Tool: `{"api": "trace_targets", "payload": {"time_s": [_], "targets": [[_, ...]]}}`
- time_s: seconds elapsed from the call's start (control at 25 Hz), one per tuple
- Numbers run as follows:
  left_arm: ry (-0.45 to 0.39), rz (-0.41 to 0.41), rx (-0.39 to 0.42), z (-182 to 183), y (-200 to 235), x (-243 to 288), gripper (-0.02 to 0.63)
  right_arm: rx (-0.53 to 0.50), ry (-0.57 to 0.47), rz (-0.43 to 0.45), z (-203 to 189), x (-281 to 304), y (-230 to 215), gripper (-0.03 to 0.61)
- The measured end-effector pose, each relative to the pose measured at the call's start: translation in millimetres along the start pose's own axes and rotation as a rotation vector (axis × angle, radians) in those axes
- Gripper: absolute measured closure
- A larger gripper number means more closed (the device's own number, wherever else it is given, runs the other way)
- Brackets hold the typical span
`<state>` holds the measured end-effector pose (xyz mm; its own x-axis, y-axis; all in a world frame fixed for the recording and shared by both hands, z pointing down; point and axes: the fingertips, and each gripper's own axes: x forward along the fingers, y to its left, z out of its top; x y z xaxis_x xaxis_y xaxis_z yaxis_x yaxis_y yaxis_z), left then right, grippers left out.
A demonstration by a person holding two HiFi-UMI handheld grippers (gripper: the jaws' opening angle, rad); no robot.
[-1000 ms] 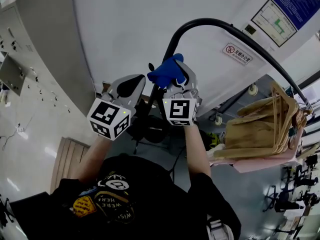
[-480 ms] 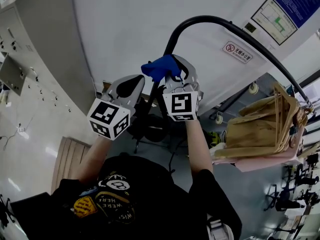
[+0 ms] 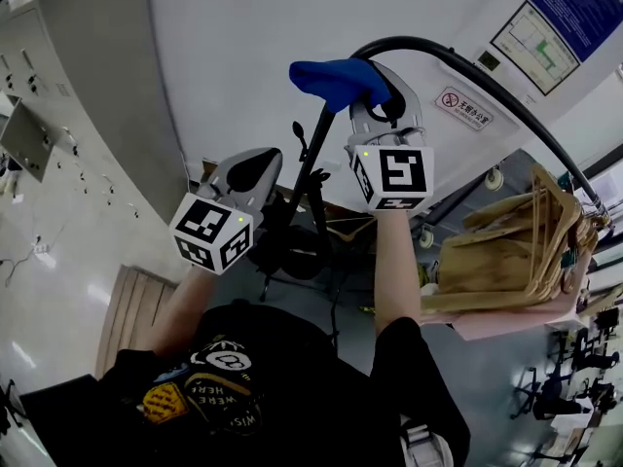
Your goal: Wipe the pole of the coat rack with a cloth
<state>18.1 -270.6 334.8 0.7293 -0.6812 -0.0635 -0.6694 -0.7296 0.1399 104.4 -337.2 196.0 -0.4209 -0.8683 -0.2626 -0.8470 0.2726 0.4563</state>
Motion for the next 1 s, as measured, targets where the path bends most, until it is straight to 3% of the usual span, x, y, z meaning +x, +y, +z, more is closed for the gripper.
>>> {"api": "trace_targets", "payload": {"time_s": [0.24, 0.76, 1.0], "targets": [[-0.003, 0.018, -0.002, 2, 7, -6, 0.611, 0.093, -0.044, -0.065, 13, -2, -16, 0.508], [0.021, 0.006, -0.018, -7, 2, -9, 0.611, 0.258, 0.15, 0.072, -111, -37, 60, 0.518], [0.026, 0.0, -0.015, -10, 0, -11, 0.611, 0.316, 0.194, 0.098, -122, -38, 64, 0.517]]}}
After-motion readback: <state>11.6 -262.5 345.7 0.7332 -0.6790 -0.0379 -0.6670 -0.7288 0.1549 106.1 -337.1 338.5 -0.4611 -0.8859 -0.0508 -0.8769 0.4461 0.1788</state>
